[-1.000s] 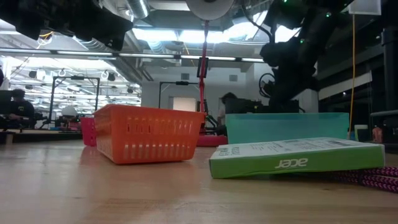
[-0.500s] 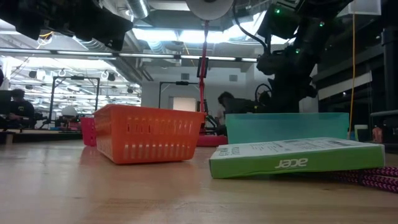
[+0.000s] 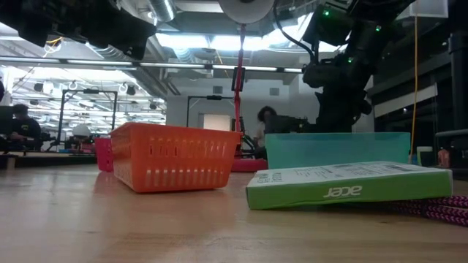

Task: Pick and place items into bin
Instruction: Put the black charger cable into the blue bin, then put the white card reader box into the orange bin

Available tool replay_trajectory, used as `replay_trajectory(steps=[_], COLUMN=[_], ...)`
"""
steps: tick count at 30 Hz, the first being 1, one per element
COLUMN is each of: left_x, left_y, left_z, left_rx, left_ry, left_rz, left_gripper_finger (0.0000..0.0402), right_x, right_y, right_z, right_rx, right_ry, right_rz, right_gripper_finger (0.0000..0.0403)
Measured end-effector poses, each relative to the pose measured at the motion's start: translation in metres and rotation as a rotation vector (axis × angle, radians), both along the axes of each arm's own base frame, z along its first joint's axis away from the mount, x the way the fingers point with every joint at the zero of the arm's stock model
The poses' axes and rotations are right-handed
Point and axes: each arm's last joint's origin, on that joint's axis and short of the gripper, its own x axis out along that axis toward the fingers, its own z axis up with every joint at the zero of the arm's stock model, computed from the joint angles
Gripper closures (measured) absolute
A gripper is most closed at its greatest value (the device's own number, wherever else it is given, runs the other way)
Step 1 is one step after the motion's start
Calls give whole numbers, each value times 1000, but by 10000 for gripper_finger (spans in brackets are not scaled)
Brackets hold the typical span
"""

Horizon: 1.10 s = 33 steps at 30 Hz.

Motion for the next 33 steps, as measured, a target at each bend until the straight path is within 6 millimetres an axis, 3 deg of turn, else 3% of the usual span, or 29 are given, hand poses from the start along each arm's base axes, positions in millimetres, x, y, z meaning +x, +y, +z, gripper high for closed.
replay_trajectory(steps=[15,21,27,33], left_x=[0,0,0,0], left_y=[0,0,0,0], left_z=[0,0,0,0], left_rx=[-26,-25,-22,-22], left_ry=[5,5,4,4], left_rz=[4,3,3,3], left_gripper_finger=[397,396,398,398], right_x=[0,0,-8,-19], right_y=[1,2,3,28], right_z=[0,1,27,54], right_rx=[-32,-30,-4,-116], right_ry=[31,28,-57,-165], right_rz=[155,154,126,156], right_gripper_finger=[338,298,274,321])
